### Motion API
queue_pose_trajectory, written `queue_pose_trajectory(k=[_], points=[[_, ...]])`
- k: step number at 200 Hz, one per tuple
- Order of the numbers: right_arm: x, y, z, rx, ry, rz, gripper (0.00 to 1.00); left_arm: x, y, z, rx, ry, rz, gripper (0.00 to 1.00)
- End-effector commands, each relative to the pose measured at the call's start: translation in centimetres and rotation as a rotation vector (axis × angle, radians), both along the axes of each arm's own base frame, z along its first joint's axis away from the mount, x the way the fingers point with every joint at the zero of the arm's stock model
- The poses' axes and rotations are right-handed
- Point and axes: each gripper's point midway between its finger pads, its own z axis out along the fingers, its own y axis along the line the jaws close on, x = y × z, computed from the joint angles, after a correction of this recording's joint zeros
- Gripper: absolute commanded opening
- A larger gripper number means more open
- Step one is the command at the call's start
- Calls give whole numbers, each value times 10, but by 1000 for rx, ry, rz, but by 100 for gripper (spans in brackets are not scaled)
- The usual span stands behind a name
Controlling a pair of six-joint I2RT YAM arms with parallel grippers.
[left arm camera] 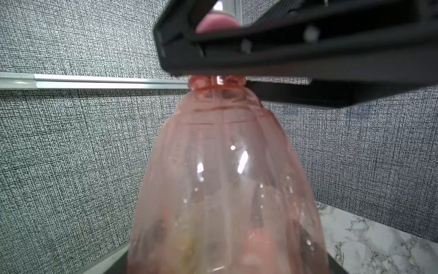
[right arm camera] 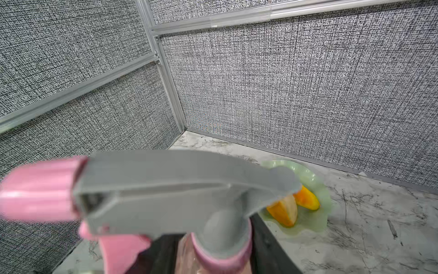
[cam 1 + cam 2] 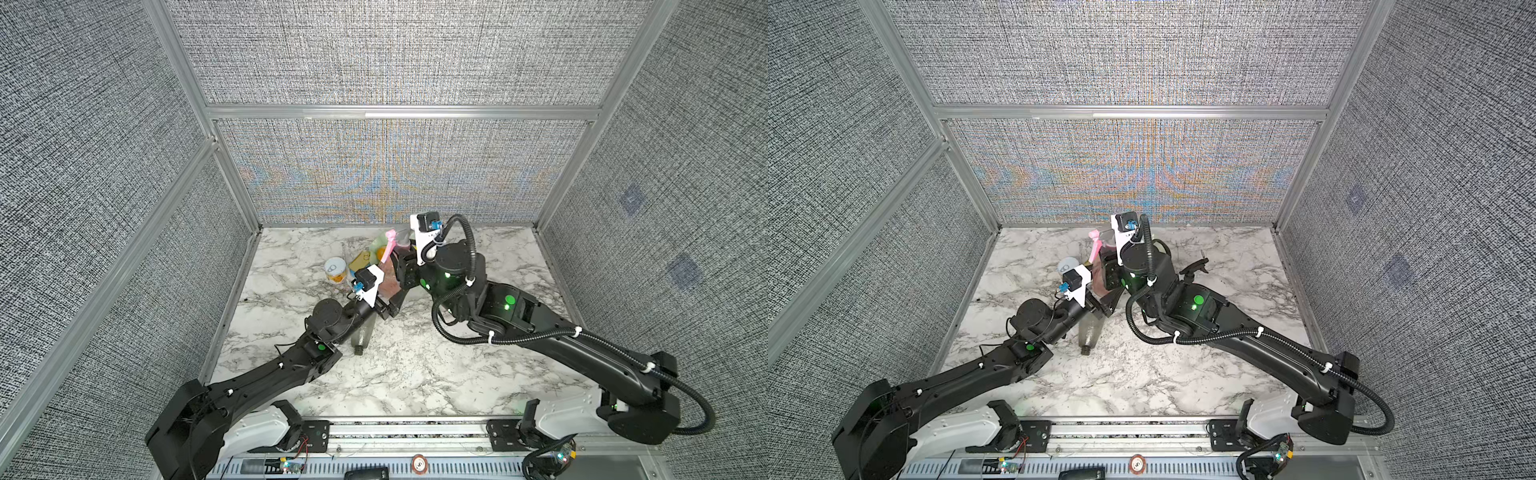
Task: Attach spray nozzles to spray bottles
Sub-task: Screw the spray nozzle on the spray bottle.
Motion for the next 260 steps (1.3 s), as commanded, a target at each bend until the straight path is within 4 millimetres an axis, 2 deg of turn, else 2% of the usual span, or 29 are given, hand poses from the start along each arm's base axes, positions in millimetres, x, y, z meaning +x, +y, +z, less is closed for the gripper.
queue_pose_trajectory(k=[1,120,165,209,229,260], points=[[-7,6,3,4,-2,47,48,-2,4,13,-56,-17,-5,69],[-29,10,8,-15,-25,94,54,-6,14,24,-113,-25,13,68],[-39,-1,6,-26,-27,103,60,-5,15,24,-110,-27,18,68],[-44,-14,3,-59,-32,105,61,-5,14,23,-107,-25,14,68],[-51,-20,-1,-95,-39,179,60,-7,14,24,-105,-30,5,68],[-73,-29,-1,-116,-39,440,59,-11,9,25,-97,-31,-33,67]])
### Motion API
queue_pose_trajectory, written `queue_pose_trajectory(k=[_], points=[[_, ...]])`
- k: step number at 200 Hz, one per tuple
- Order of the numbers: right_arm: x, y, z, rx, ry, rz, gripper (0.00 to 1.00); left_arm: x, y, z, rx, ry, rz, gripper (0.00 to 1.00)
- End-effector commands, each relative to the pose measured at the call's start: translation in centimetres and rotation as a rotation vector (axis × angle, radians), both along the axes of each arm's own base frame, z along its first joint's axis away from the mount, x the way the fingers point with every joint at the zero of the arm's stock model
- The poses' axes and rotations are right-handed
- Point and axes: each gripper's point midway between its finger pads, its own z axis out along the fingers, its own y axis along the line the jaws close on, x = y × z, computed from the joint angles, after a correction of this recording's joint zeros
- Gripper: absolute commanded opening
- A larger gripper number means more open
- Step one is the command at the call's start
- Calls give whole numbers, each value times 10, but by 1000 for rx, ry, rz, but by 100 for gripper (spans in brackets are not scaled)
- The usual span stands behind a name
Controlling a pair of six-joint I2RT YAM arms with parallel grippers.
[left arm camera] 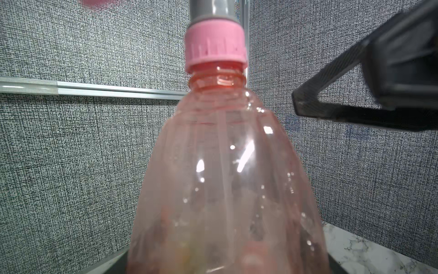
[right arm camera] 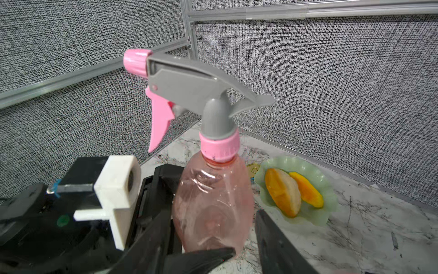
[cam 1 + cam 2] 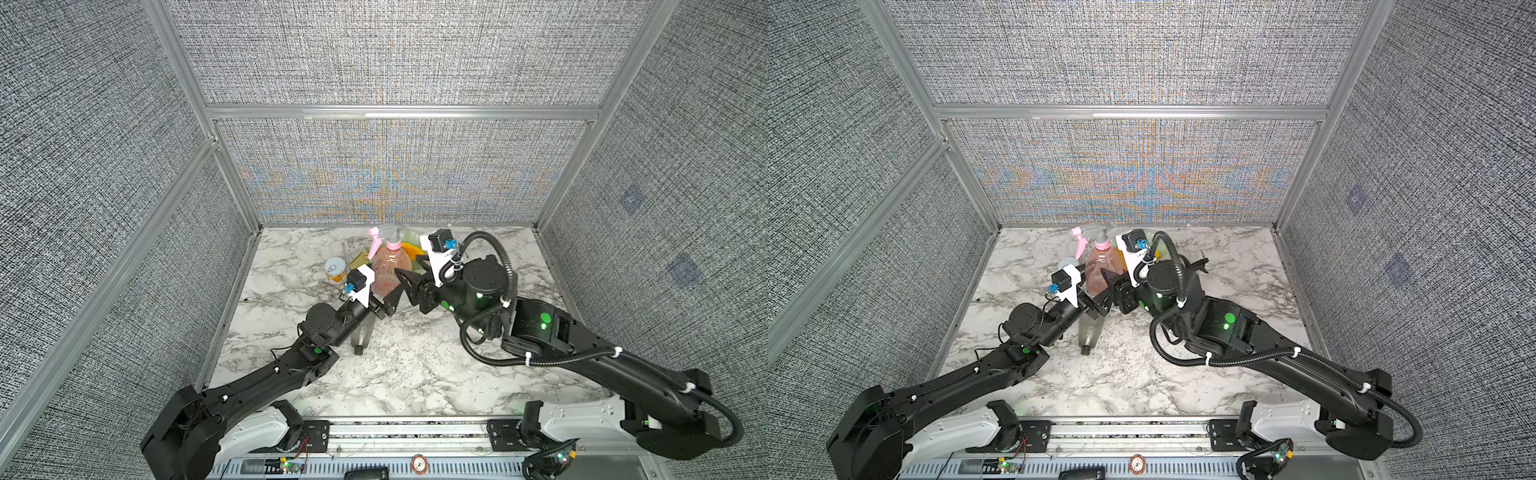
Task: Attach spray nozzles to spray bottles
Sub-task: Screw the spray nozzle on the spray bottle.
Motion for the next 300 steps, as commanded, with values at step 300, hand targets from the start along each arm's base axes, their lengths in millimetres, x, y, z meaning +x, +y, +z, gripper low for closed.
queue_pose_trajectory(k=[300], points=[[17,29,35,119,10,637,48,-22,-16,17,-16,-21,-167,67]])
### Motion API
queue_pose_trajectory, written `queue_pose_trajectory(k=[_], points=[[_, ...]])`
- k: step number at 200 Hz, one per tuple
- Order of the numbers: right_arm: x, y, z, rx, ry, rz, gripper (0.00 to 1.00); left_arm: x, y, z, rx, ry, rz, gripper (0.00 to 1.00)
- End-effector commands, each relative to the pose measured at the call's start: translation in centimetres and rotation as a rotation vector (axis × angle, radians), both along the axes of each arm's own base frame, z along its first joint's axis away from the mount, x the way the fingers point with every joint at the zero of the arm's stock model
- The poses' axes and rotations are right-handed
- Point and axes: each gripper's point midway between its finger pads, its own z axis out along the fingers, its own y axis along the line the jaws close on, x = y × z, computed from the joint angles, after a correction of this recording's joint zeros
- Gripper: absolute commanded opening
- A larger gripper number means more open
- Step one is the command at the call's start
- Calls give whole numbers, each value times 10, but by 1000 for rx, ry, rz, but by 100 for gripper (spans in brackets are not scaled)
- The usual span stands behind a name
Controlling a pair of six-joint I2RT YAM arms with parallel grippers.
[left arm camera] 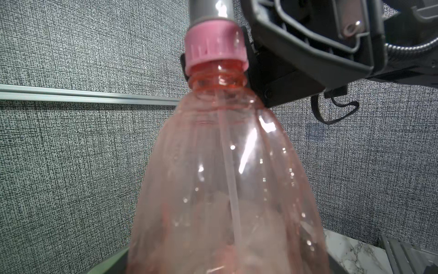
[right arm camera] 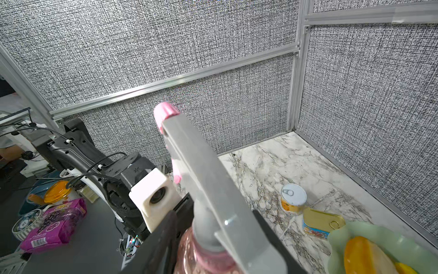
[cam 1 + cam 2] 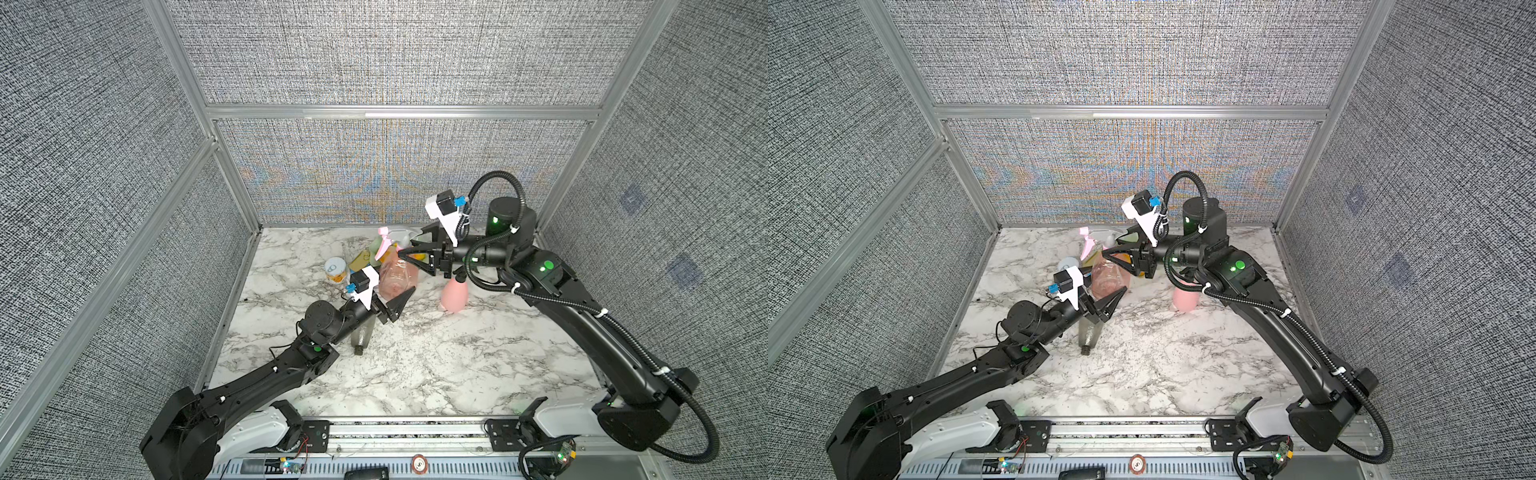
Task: Attach spray nozzles to spray bottles
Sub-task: Screw the spray nozzle on the spray bottle.
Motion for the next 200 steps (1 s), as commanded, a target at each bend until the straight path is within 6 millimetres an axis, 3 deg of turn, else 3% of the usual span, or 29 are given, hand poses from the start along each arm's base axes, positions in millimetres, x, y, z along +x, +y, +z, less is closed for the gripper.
queue_pose_trajectory(k=[1,41,83,165,200], points=[[-3,2,5,18,-5,22,48,-2,0,6,-12,-13,-8,67],[-3,2,3,21,-3,27,36,-1,1,6,-13,-13,-3,67],[-5,3,-3,28,5,41,16,0,1,6,-15,-13,3,67],[-3,10,-25,85,22,21,12,1,7,10,-39,-13,27,67],[7,20,-44,51,8,-136,10,5,12,12,-47,-21,67,67]])
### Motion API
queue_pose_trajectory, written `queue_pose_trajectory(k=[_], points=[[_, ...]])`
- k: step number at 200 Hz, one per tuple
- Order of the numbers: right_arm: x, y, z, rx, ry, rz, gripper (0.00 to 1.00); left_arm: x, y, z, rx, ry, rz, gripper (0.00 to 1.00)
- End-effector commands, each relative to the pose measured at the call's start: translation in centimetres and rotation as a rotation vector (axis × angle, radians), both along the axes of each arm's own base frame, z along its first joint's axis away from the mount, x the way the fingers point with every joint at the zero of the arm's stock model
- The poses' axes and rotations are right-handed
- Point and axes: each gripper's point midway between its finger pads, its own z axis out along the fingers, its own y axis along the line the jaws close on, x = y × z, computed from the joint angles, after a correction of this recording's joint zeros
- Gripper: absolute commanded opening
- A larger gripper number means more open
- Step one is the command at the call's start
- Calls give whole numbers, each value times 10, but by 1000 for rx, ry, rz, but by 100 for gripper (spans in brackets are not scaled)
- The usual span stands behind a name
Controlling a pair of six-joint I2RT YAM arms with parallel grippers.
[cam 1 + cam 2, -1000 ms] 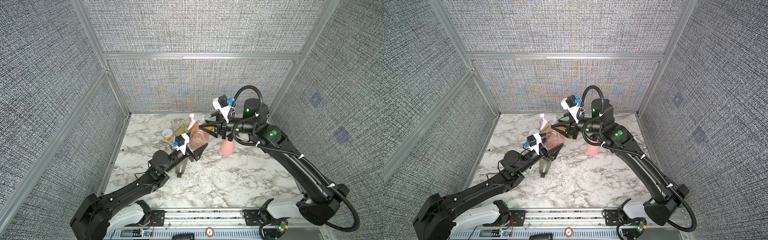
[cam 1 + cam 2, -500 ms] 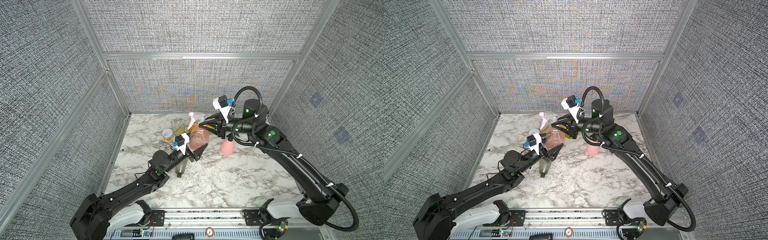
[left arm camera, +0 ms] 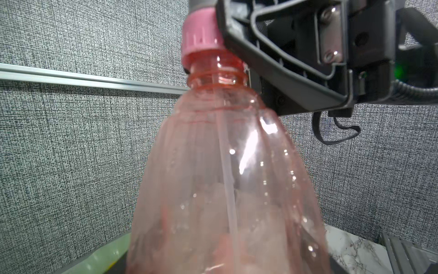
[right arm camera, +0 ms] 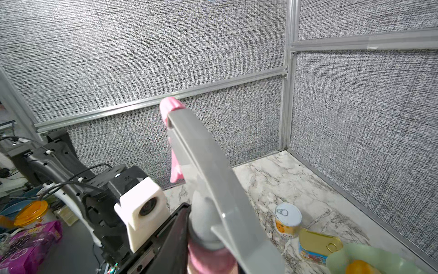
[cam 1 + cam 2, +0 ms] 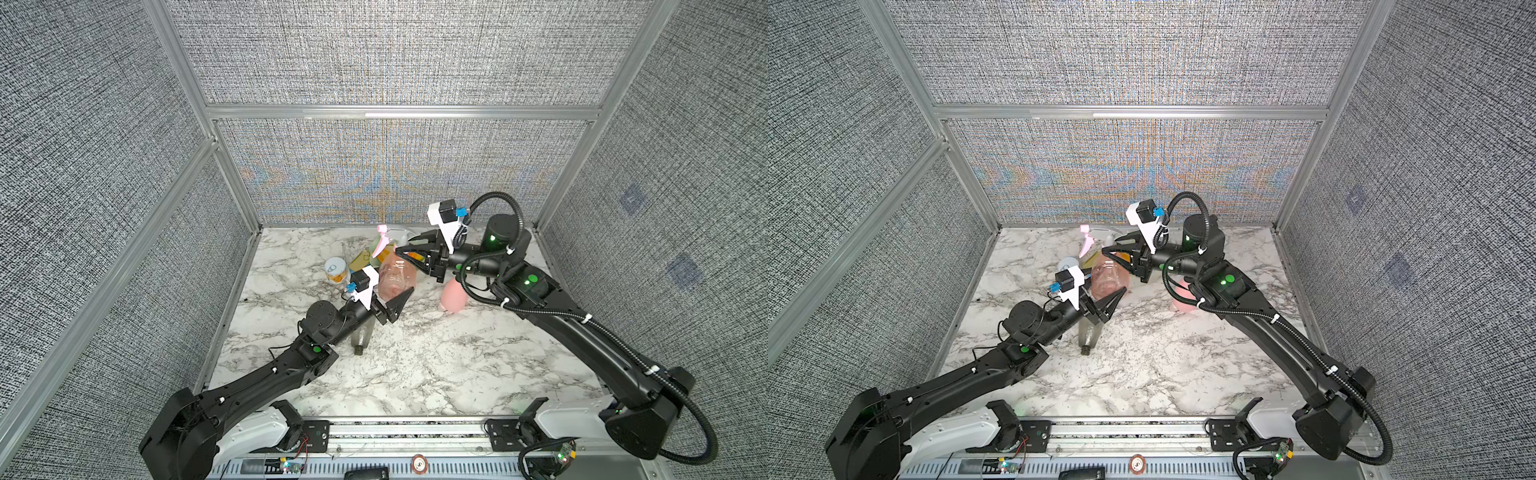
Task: Attach spray nozzles to spray bottles
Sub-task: Screw the spray nozzle on the spray bottle.
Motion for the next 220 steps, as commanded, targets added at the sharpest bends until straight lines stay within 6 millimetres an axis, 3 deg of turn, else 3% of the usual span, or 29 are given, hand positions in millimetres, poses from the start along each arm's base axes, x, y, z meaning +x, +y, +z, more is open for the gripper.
queue_pose_trajectory(k=[1,20,60,83,117,171,203,220], points=[[0,9,-28,-59,70,-56,10,-1,9,24,-62,-71,35,67],[12,11,-41,-107,81,-216,9,0,11,25,-55,-90,53,67],[17,17,-61,-228,53,-476,7,4,15,26,-35,-111,99,67],[23,10,-65,-292,30,-640,6,6,16,27,-13,-124,123,67],[18,16,-69,-326,-21,-709,6,9,19,27,-3,-131,152,67],[24,22,-94,-332,15,-789,7,15,24,28,10,-141,201,66],[22,28,-94,-335,25,-828,11,17,24,26,32,-157,213,66],[19,32,-85,-279,56,-797,13,17,25,25,30,-159,217,66]])
